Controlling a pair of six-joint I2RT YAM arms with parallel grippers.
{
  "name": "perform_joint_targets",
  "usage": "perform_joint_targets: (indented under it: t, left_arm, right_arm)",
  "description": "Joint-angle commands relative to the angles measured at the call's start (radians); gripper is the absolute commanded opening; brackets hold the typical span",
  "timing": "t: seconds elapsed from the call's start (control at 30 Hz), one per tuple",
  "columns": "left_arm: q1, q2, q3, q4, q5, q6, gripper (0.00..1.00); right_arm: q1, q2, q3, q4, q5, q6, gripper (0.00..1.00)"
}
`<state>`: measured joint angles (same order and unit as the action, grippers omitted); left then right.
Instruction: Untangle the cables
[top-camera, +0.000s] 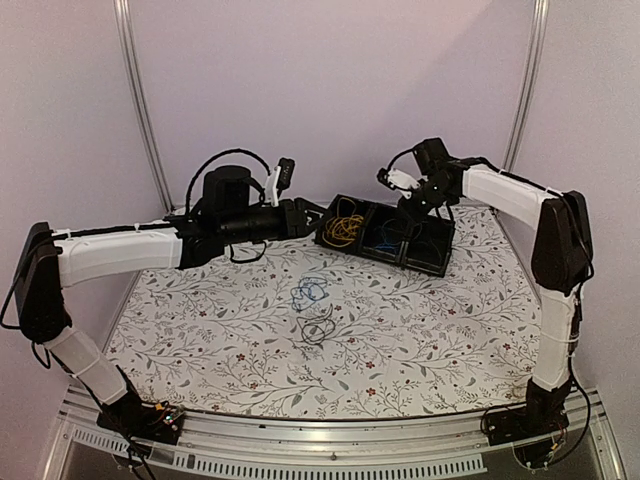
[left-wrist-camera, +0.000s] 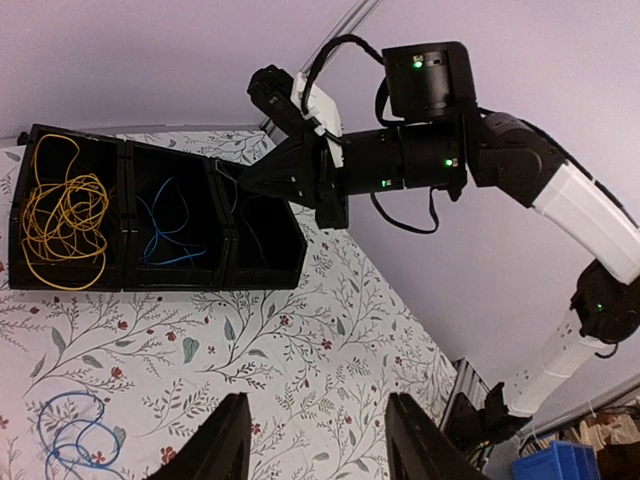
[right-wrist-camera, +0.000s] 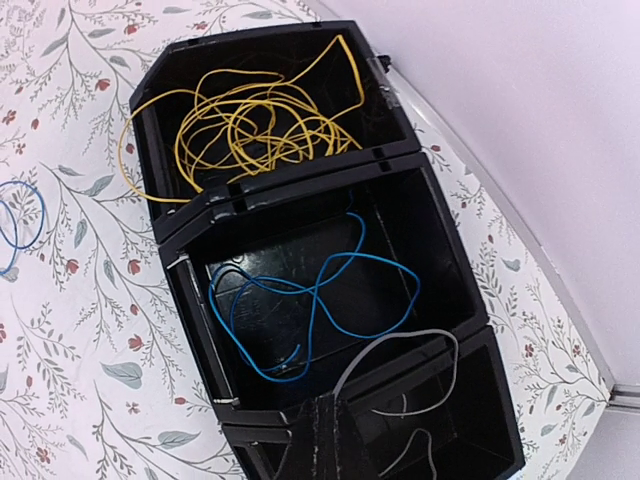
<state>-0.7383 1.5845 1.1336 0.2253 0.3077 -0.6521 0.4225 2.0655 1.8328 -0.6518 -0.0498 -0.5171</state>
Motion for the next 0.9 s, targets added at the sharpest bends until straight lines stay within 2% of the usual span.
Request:
perform_joint_targets:
  t: [0.0, 0.37, 0.8, 0.83, 0.87]
  left_arm:
    - [0.008, 0.009, -0.005, 0.033, 0.023, -0.014, 0.49]
    - [0.008, 0.011, -0.012, 0.034, 0.023, -0.026, 0.49]
    - [0.009, 0.009, -0.02, 0.036, 0.018, -0.029, 0.49]
    - [0.009, 0.009, -0.019, 0.034, 0.018, -0.028, 0.49]
    - [0.011, 0.009, -0.018, 0.033, 0.019, -0.028, 0.49]
  right_arm:
    - [-0.065, -0.041, -0.051, 0.001, -0.049, 0.023, 0.0]
    - [-0.16, -0.026, -0.159, 0.021, -0.136, 0.064, 0.0]
    - [-0.161, 0.134, -0.069, -0.055, -0.223, 0.074, 0.0]
    - [-0.161, 0.132, -0.071, -0.055, -0.222, 0.075, 0.0]
    - [-0.161, 0.123, -0.075, -0.055, -0.217, 0.077, 0.06]
